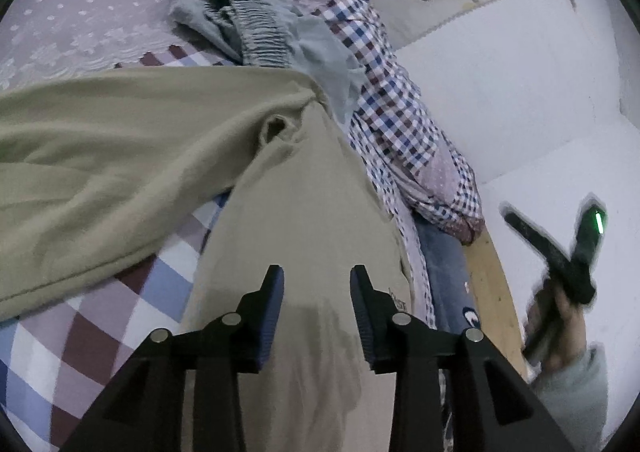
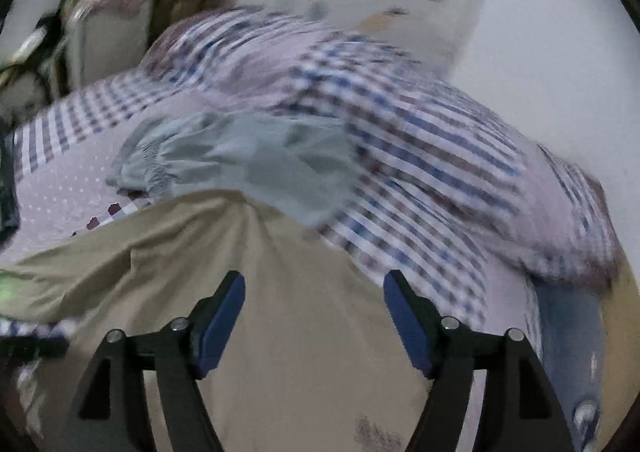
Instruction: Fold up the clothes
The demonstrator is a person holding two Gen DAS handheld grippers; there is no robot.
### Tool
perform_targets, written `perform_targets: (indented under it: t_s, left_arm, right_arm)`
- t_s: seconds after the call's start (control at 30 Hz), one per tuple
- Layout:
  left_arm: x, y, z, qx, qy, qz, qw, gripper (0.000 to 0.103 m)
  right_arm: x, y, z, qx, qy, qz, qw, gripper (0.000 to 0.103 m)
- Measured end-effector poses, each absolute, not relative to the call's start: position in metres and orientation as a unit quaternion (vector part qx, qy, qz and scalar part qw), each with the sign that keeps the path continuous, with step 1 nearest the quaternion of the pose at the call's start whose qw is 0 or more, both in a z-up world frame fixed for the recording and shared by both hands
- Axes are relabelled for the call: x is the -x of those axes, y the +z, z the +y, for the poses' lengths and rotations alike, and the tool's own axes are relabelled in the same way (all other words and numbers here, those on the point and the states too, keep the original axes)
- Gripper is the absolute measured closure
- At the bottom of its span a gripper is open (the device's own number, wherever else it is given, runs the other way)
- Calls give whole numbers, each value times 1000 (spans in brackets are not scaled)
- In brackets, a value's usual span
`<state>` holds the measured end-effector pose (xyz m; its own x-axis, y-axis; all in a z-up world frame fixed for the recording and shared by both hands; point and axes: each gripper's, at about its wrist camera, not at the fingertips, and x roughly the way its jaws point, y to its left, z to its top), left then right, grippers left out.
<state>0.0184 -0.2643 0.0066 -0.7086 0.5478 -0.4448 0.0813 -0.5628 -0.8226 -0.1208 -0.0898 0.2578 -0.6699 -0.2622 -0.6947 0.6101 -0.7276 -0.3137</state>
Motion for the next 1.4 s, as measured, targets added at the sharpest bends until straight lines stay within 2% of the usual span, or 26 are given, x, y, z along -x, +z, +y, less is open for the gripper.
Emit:
perform_targets:
  t_s: [0.13, 0.27, 0.4, 0.6, 0.67, 0.77, 0.9, 1.03, 1.23, 1.27, 1.3, 1.33, 1.4]
  left_arm:
    - [-19, 11, -250, 353, 817, -429, 154, 62]
    - [-29, 21, -230, 343, 826, -412, 175, 62]
    - [-35, 37, -196, 328, 833, -390, 216, 62]
    - [-78, 65, -115, 322, 865, -260, 285, 58]
    - [-98, 67, -84, 328, 871, -209, 301, 56]
    - [-129, 64, -39, 352, 867, -159, 316, 56]
    - [-170, 54, -4, 382, 854, -140, 324, 55]
    - [-203, 43, 15, 409, 840, -150, 323, 55]
    - [-229, 36, 35, 431, 831, -147, 319, 55]
    - [-233, 34, 38, 434, 830, -146, 318, 55]
    - [-238, 33, 41, 438, 828, -146, 317, 55]
    - [-242, 32, 45, 442, 827, -145, 316, 55]
    - [-246, 31, 50, 445, 826, -142, 316, 55]
  right_arm:
    - [50, 269, 29, -317, -907, 204, 189, 23]
    - [-14, 249, 143, -322, -934, 107, 108, 21]
    - [-82, 207, 261, -328, -944, -45, 17, 21]
    - [-179, 150, 398, -289, -920, -249, -89, 21]
    - [-196, 133, 423, -274, -911, -289, -107, 21]
    - [-201, 105, 442, -280, -904, -304, -107, 21]
    - [-193, 81, 458, -305, -895, -312, -88, 21]
    - [-170, 67, 461, -327, -903, -265, -84, 23]
    - [-140, 38, 446, -394, -893, -211, -54, 42]
    - [-137, 34, 445, -402, -890, -208, -55, 55]
    - [-140, 38, 446, -387, -896, -213, -48, 80]
    - [-143, 43, 448, -370, -902, -218, -39, 98]
    - [-162, 61, 457, -303, -921, -243, -34, 98]
